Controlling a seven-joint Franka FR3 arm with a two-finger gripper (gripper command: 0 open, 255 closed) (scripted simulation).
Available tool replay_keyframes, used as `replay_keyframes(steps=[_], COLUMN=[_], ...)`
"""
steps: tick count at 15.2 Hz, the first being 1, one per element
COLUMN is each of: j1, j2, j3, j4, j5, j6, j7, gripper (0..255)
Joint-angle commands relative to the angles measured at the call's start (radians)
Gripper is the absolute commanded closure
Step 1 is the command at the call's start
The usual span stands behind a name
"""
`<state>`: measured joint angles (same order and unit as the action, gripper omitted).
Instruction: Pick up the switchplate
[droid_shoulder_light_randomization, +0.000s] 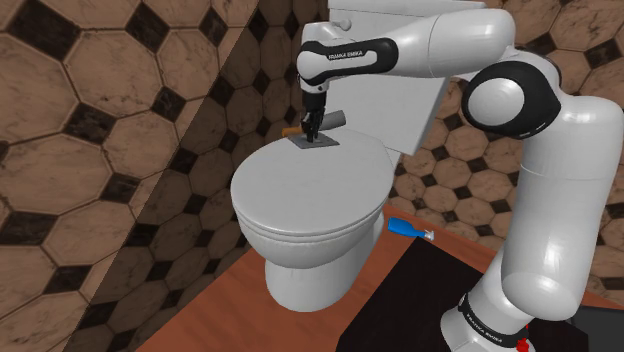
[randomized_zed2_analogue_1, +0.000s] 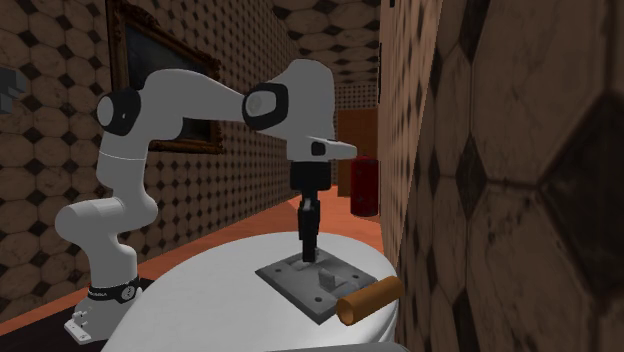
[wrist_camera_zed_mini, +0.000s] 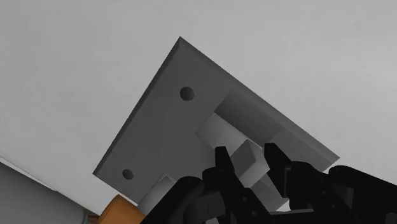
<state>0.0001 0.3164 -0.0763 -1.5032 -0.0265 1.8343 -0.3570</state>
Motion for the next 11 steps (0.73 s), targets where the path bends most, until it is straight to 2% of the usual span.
replay_keyframes(steps=[1, 9, 11], j1=[0.0, -0.001, -0.001], j2=[-0.003, 0.005, 0.005], j3=[0.0, 0.0, 0.0], j4=[0.025, 0.144, 0.146], j5=[0.0, 0.001, 0.001], j6=[-0.028, -0.139, -0.141], j7=[0.0, -0.005, -0.005], gripper=[255, 255, 255])
